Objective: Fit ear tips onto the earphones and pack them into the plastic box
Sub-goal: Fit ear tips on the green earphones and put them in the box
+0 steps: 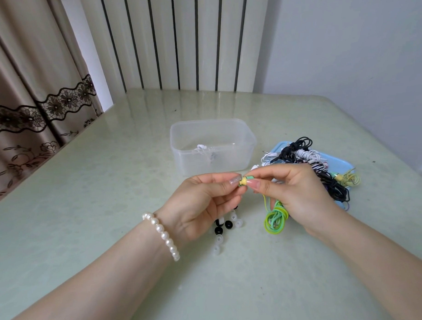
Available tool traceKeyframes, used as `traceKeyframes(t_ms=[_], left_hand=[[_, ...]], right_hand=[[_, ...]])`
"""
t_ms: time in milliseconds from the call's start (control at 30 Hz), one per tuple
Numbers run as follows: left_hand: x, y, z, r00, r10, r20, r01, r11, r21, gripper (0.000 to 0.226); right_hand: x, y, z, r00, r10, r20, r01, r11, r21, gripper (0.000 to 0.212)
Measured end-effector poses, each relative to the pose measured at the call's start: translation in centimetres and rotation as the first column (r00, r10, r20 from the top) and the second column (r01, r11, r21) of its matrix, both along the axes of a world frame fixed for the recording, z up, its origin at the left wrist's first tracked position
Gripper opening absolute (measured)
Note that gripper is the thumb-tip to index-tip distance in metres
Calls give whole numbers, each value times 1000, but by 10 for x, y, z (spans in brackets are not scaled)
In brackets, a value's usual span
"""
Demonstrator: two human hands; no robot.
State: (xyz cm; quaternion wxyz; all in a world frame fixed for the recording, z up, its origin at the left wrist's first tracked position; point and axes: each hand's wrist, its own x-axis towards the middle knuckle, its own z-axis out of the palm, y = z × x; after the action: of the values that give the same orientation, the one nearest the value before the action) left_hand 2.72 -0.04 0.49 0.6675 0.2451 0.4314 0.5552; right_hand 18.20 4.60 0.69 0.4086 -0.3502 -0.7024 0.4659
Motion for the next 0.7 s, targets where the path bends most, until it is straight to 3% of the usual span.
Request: traceKeyframes(t_ms=[133, 300, 700], left_hand=[[-1, 1, -1, 1000, 18, 15, -18, 1000, 9, 11], [-1, 0, -2, 1000, 9, -13, -9, 1000, 21, 19], [2, -1, -1, 990, 48, -132, -43, 998, 40, 10]], right_hand=[[2, 0, 4, 999, -47, -1, 47, 999, -6, 7], [2, 0, 5, 999, -30, 41, 28, 998, 49, 15], [2, -1, 2, 989, -86, 124, 72, 991, 110, 23]])
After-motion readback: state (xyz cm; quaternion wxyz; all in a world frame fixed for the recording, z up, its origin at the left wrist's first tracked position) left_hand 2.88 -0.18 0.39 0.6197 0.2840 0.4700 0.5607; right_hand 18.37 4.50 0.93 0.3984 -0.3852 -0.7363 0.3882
